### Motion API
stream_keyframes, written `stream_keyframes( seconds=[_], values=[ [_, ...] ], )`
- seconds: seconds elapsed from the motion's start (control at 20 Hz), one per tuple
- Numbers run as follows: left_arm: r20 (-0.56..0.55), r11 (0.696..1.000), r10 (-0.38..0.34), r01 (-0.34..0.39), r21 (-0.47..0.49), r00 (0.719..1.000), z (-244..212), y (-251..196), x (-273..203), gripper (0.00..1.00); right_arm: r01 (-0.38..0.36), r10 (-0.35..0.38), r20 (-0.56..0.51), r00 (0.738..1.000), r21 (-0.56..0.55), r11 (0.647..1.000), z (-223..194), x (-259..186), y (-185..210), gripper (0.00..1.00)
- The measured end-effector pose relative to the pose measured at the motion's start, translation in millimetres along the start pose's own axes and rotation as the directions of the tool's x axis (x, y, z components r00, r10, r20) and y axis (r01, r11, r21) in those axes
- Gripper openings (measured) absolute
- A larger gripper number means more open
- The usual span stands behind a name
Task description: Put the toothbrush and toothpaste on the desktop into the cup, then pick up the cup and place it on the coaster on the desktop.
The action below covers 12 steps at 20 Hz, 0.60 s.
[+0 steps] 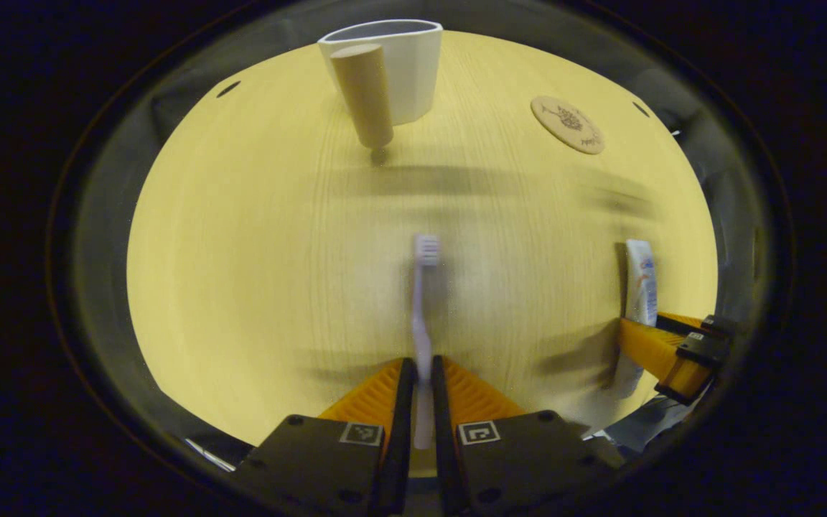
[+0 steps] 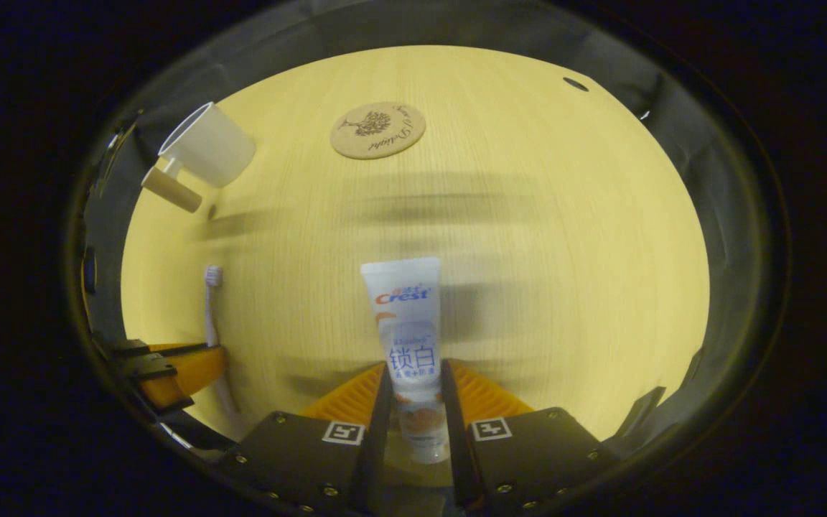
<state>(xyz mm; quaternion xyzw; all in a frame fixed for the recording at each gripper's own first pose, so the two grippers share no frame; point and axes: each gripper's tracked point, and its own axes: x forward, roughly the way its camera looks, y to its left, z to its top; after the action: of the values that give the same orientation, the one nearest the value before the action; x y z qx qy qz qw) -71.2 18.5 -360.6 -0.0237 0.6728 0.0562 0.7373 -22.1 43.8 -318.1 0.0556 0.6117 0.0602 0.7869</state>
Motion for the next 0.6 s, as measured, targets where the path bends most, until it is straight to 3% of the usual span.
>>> stream_keyframes(
  seconds=[0.05,0.1,0.2,0.25,0.3,0.4,0.45,0.5,0.6],
  values=[
    [0.002,1.0,-0.002,0.002,-0.002,1.0,0.9,-1.4,-0.2,0.31,0.005,-0.005,0.001,1.0,0.016,1.0,1.3,-1.6,-2.8,0.39],
    [0.002,1.0,-0.007,0.007,0.002,1.0,-0.1,-2.2,0.1,0.27,-0.006,0.007,-0.002,1.0,0.035,0.999,2.1,3.2,0.1,0.3],
    [0.008,1.0,-0.018,0.017,0.018,1.0,-0.4,-1.7,-0.5,0.22,-0.022,0.021,0.004,1.0,0.058,0.998,1.5,-1.0,-0.8,0.34],
    [0.011,0.999,-0.025,0.025,0.024,1.0,-0.2,-2.0,-1.1,0.16,-0.028,0.028,0.006,1.0,0.064,0.998,1.3,-1.3,-0.6,0.29],
    [0.014,0.999,-0.033,0.033,0.03,0.999,-0.5,-2.1,-1.4,0.22,-0.033,0.032,0.009,0.999,0.064,0.997,1.5,-1.7,-0.8,0.3],
    [0.029,0.999,-0.04,0.039,0.033,0.999,1.9,-1.5,-3.8,0.22,-0.034,0.033,0.02,0.999,0.058,0.998,1.6,-1.6,-0.4,0.3],
    [0.035,0.999,-0.041,0.04,0.03,0.999,-0.1,-2.2,-2.7,0.1,-0.031,0.029,0.031,0.999,0.06,0.998,2.1,-2.0,-1.1,0.3],
    [0.047,0.998,-0.046,0.045,0.038,0.998,0.7,-2.4,-4.4,0.1,-0.051,0.048,0.04,0.998,0.063,0.997,1.7,-2.9,2.8,0.21],
    [0.076,0.998,-0.055,0.052,0.046,0.996,1.6,-3.4,-4.1,0.15,-0.074,0.07,0.049,0.996,0.075,0.995,2.6,-1.5,6.0,0.21]
  ],
)
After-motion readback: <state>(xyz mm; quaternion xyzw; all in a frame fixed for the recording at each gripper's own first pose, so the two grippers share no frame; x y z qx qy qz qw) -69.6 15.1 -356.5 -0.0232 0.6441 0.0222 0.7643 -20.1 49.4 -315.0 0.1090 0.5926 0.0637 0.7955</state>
